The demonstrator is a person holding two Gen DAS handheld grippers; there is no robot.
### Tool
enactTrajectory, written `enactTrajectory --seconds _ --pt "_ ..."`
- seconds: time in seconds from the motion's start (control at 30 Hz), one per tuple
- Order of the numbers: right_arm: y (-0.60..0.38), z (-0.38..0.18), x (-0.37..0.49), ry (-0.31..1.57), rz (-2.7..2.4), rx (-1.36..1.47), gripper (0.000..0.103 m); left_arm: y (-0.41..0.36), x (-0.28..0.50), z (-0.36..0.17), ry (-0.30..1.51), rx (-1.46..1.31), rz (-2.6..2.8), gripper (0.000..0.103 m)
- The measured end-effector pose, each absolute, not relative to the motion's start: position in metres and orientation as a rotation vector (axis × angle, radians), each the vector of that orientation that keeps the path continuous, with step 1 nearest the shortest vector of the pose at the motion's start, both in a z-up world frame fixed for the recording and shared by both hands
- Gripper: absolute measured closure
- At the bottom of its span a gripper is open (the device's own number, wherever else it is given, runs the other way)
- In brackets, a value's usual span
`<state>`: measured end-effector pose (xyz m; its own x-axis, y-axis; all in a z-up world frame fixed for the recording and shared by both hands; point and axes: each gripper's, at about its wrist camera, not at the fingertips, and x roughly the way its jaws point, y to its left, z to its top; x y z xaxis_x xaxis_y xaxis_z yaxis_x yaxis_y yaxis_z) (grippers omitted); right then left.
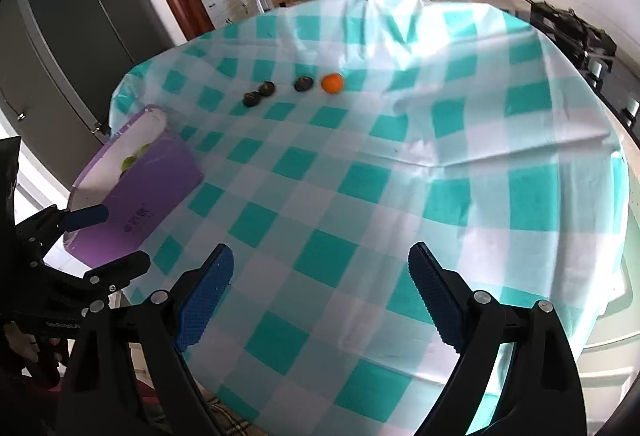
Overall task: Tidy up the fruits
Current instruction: 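Withdraw both open tools from the box over the table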
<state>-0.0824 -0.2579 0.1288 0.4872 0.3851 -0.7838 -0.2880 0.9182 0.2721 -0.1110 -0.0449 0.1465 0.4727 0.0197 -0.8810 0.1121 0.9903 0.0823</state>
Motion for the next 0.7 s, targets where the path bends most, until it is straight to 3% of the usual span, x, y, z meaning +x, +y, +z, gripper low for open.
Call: enactTrajectory --seconds 0.37,0.7 --pt "-0.238 0.092 -0.029 1.079 0.367 0.077 0.016 -0.020 -0.054 0.126 1.097 0.093 -0.098 0.002" --pt "-0.158 0.056 0.087 1.203 0.300 0.084 0.016 0.087 0.076 0.125 1.151 -0.152 -0.047 0.002"
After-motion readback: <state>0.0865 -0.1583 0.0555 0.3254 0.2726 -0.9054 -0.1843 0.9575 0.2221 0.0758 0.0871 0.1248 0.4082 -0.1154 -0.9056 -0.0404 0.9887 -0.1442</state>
